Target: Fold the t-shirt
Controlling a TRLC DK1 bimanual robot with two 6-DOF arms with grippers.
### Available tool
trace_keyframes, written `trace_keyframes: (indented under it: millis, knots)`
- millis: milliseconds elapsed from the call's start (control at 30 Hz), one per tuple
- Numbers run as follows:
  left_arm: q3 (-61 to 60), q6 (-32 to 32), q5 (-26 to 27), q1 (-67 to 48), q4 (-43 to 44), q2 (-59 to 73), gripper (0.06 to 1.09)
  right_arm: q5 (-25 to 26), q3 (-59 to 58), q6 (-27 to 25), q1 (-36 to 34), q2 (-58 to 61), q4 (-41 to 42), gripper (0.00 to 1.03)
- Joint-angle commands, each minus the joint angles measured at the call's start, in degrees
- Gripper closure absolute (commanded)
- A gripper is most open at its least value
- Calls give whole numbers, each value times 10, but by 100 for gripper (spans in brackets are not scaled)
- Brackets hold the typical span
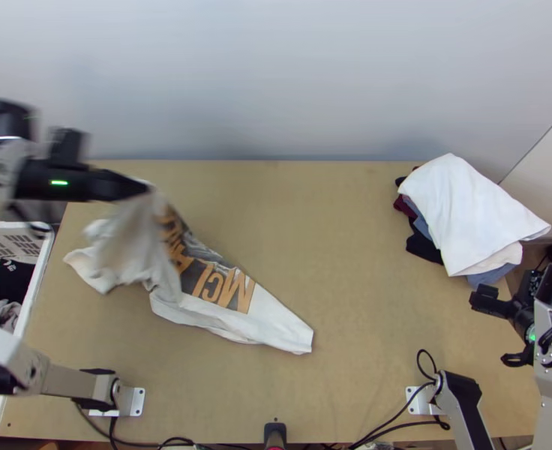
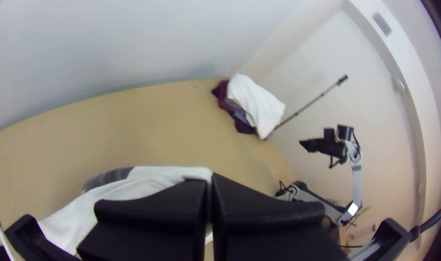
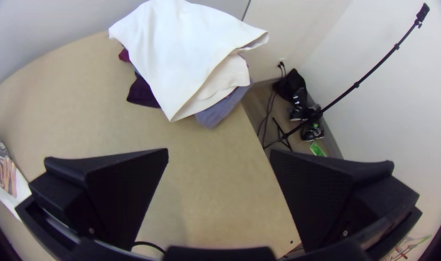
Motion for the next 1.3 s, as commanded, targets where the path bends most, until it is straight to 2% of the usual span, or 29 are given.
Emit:
trace_keyframes:
  millis: [0, 100, 233, 333, 433, 467, 500, 567, 600, 633, 733, 867, 900, 1000, 1033, 1100, 1200, 1267]
  knots:
    - [23, -158, -108, -375, 164, -1, 104, 1, -10, -3, -12, -23, -14, 5]
    - [43, -175, -120, -444, 225, 63, 104, 1, -4, -5, -37, -42, -32, 5]
    - [135, -202, -133, -481, 286, 183, 104, 4, -3, -13, -75, -86, -61, 5]
    - [148, -238, -138, -505, 386, 244, 104, 4, -3, -14, -101, -122, -83, 5]
    - [158, -242, -150, -535, 440, 300, 103, 4, -3, -13, -123, -151, -100, 5]
    - [158, -242, -154, -544, 448, 315, 98, 3, -4, -13, -126, -159, -106, 5]
    - [158, -241, -155, -553, 448, 328, 84, 3, -5, -13, -126, -165, -111, 5]
    - [156, -240, -156, -568, 439, 348, 38, 3, -11, -12, -128, -174, -119, 5]
    - [153, -240, -155, -574, 432, 357, 19, 3, -12, -12, -128, -176, -119, 5]
    - [152, -232, -151, -581, 417, 364, 9, 3, -12, -12, -128, -177, -119, 5]
    - [142, -180, -149, -603, 370, 355, 9, 3, -13, -11, -128, -176, -119, 5]
    - [125, -170, -146, -606, 359, 310, 9, 1, -18, -6, -128, -172, -113, 5]
    - [125, -170, -125, -606, 356, 300, 9, 1, -19, -4, -127, -170, -112, 5]
    - [122, -165, 13, -589, 318, 275, 9, 1, -19, -4, -125, -163, -105, 5]
    - [108, -163, 19, -588, 314, 267, 9, 1, -19, -4, -123, -160, -104, 5]
    - [84, -124, 2, -589, 287, 272, 9, 1, -19, -6, -118, -156, -99, 5]
    - [68, -12, -101, -593, 195, 326, 10, 1, -18, -8, -111, -150, -94, 5]
    - [22, 30, -194, -597, 188, 357, 10, 2, -18, -11, -109, -148, -90, 5]
